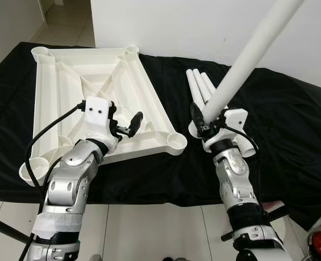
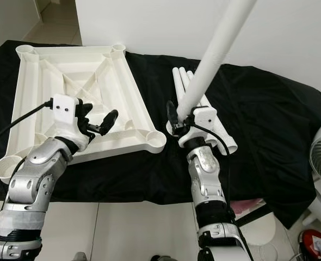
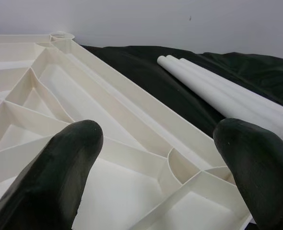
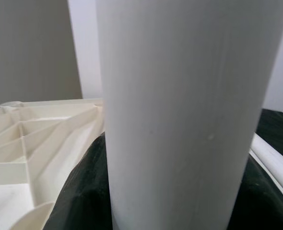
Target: Building children table
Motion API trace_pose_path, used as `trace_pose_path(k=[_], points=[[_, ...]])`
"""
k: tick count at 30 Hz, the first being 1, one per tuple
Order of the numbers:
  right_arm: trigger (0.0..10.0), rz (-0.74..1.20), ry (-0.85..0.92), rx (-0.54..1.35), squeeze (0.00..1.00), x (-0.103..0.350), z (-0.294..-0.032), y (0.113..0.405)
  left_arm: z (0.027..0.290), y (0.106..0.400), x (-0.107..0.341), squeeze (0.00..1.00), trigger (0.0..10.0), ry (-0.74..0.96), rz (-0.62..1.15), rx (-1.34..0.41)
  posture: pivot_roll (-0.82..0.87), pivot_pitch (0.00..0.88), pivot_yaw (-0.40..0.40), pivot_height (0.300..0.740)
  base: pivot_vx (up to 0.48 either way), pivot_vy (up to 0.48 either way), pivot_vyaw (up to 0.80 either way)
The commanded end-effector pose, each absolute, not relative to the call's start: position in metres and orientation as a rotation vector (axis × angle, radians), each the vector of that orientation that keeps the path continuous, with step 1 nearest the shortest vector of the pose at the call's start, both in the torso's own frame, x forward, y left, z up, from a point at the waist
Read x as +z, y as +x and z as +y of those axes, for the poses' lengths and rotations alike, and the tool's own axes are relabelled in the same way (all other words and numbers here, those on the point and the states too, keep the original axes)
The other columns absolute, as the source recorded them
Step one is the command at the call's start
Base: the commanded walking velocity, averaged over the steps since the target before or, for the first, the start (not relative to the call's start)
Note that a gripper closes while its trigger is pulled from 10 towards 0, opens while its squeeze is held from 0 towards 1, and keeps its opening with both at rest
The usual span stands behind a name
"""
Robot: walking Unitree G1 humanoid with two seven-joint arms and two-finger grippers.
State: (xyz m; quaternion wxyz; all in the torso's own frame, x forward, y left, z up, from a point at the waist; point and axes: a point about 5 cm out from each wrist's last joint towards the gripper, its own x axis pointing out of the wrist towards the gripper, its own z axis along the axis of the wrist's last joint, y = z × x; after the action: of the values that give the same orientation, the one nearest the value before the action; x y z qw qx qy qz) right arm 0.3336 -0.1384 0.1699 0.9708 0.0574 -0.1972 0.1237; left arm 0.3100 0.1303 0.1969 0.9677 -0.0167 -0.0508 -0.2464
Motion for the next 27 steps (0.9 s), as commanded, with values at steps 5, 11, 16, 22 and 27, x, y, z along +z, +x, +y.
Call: trace_pose_path(k=[5, 11, 16, 22, 27], points=[[10.0, -0.336, 0.052, 0.169, 0.00, 0.164, -0.149, 0.334, 0.122, 0.320, 0.191, 0.00, 10.0, -0.069, -0.087, -0.462, 0.03, 0.040, -0.011, 0.740, 0.000, 0.000, 0.00], [10.0, -0.314, 0.013, 0.125, 0.00, 0.162, -0.157, 0.332, 0.117, 0.327, 0.190, 0.00, 10.0, -0.081, -0.081, -0.468, 0.01, 0.040, 0.001, 0.740, 0.000, 0.000, 0.00], [10.0, -0.308, -0.006, 0.116, 0.00, 0.161, -0.162, 0.329, 0.116, 0.330, 0.188, 0.00, 10.0, -0.090, -0.072, -0.470, 0.01, 0.038, -0.003, 0.740, 0.000, 0.000, 0.00], [10.0, -0.306, -0.024, 0.147, 0.00, 0.164, -0.159, 0.327, 0.129, 0.329, 0.187, 0.00, 10.0, -0.093, -0.075, -0.434, 0.03, 0.037, -0.029, 0.740, 0.000, 0.000, 0.00], [10.0, -0.303, -0.046, 0.172, 0.00, 0.168, -0.156, 0.329, 0.139, 0.328, 0.189, 0.00, 10.0, -0.087, -0.100, -0.397, 0.05, 0.029, -0.049, 0.740, 0.048, 0.000, 0.00]])
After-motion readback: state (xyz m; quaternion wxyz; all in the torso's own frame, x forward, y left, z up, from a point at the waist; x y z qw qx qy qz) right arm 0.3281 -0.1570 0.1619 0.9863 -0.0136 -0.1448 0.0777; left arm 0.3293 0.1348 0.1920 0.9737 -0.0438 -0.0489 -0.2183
